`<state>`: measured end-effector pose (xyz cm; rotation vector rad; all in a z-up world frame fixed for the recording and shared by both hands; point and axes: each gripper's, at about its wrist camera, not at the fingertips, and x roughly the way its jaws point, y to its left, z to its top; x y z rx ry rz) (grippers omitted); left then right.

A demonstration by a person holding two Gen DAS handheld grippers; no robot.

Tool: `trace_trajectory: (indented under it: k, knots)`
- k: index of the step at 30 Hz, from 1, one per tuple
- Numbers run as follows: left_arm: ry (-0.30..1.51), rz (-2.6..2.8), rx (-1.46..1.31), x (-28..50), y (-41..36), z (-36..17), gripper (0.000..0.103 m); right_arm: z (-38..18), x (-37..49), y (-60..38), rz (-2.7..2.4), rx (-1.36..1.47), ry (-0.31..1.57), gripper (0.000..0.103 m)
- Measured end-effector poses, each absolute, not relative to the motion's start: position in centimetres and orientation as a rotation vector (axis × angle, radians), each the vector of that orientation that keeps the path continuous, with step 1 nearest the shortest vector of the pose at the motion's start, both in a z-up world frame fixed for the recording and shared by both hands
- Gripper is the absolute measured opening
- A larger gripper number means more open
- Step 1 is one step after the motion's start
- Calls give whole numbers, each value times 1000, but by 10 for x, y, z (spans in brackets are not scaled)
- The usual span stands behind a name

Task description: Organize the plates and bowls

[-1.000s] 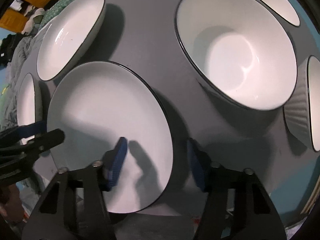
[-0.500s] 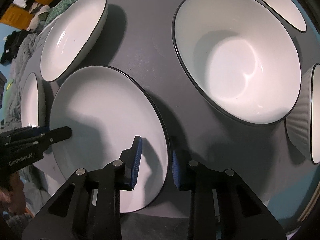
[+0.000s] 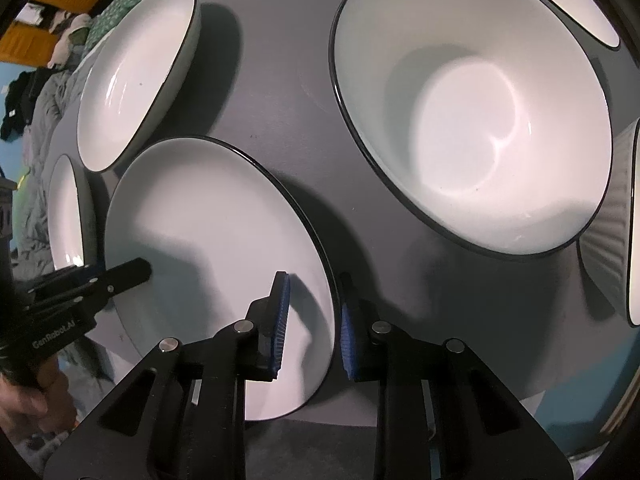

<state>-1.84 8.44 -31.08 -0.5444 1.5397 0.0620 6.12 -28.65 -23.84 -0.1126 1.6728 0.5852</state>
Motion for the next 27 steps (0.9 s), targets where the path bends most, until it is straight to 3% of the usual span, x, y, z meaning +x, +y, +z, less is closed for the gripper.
trace_trajectory:
  k: [14,27]
  knots:
    - [1558,92,-572,-29,129,-281,18,-214,60,-289,610,-123,1699,18]
    - [1471,143,-573,-26,183,-239,18,-191,87,-212,665,-132,1642,16]
